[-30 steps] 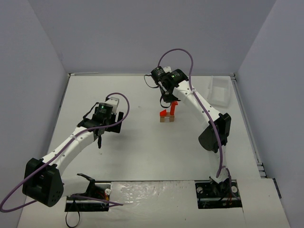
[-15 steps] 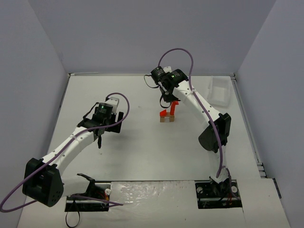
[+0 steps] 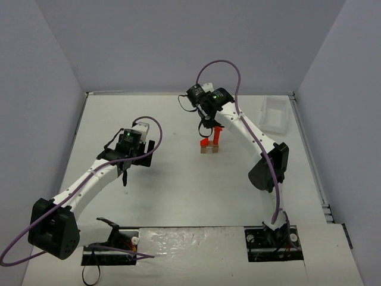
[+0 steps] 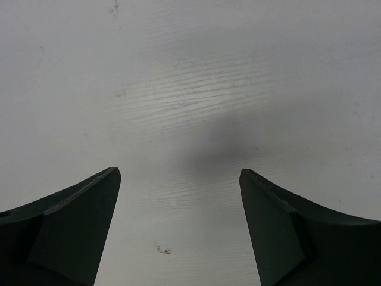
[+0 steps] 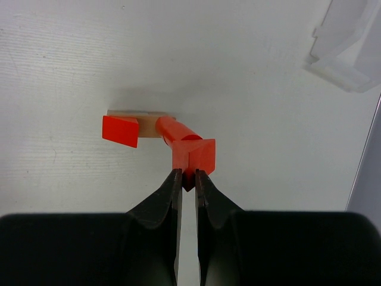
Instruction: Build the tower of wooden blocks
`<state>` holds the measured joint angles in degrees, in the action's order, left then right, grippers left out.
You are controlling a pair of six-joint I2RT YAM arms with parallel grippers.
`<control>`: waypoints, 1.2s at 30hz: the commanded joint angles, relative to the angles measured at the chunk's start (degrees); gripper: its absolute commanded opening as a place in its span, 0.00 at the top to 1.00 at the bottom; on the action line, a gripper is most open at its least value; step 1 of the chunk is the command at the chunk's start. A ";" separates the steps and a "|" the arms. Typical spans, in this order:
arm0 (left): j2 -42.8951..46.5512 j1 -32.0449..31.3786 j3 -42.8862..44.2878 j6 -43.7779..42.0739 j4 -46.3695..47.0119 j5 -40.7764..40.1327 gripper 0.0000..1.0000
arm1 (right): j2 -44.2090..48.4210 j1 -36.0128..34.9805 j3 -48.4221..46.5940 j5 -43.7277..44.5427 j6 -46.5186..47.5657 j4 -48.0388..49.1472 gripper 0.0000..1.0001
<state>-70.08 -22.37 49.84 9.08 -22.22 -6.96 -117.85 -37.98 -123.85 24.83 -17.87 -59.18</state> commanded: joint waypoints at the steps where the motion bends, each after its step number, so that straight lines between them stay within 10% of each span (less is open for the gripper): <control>1: 1.74 0.22 1.22 0.59 1.51 -0.60 0.22 | 4.92 -0.61 0.25 3.66 -1.09 2.09 1.00; 36: 1.44 0.22 1.22 0.50 1.56 -0.60 0.21 | 5.88 0.01 4.92 2.21 -1.12 4.68 1.00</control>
<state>-70.08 -22.37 49.84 9.08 -22.22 -6.96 -116.44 -37.98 -119.37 26.13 -18.06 -55.16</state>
